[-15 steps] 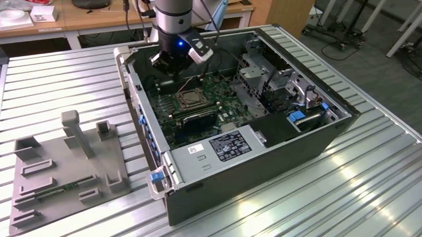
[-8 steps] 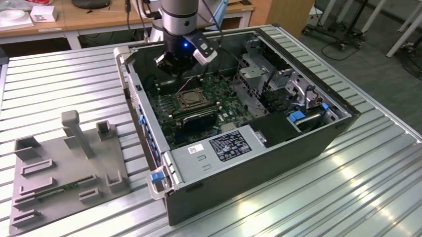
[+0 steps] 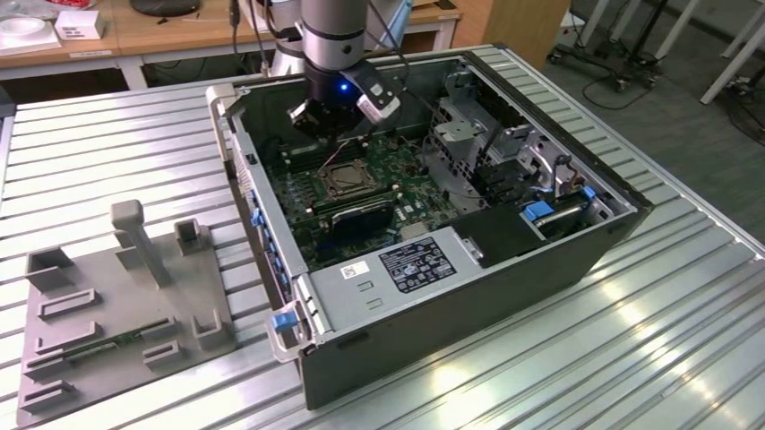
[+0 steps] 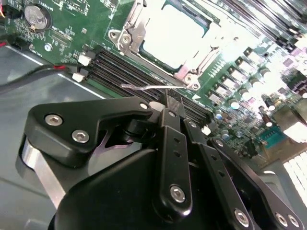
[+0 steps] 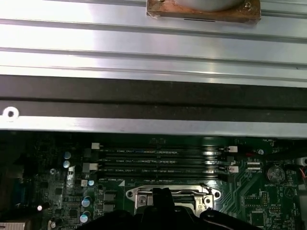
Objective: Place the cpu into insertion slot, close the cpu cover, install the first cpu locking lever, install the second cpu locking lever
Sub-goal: 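Install the first cpu locking lever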
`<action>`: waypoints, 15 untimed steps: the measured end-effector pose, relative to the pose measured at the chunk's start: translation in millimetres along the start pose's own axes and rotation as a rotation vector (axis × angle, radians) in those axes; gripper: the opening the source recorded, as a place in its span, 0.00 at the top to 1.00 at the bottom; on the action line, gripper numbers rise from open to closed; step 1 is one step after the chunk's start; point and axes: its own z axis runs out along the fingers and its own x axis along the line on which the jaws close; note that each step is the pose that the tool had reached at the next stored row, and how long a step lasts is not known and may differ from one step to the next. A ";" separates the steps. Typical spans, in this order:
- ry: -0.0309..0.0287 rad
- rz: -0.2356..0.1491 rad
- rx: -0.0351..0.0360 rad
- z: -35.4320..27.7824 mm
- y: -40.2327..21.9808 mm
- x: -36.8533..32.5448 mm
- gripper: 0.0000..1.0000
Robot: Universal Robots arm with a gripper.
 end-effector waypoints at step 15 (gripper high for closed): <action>0.0000 0.000 -0.0005 7.1 6.4 -3.9 0.89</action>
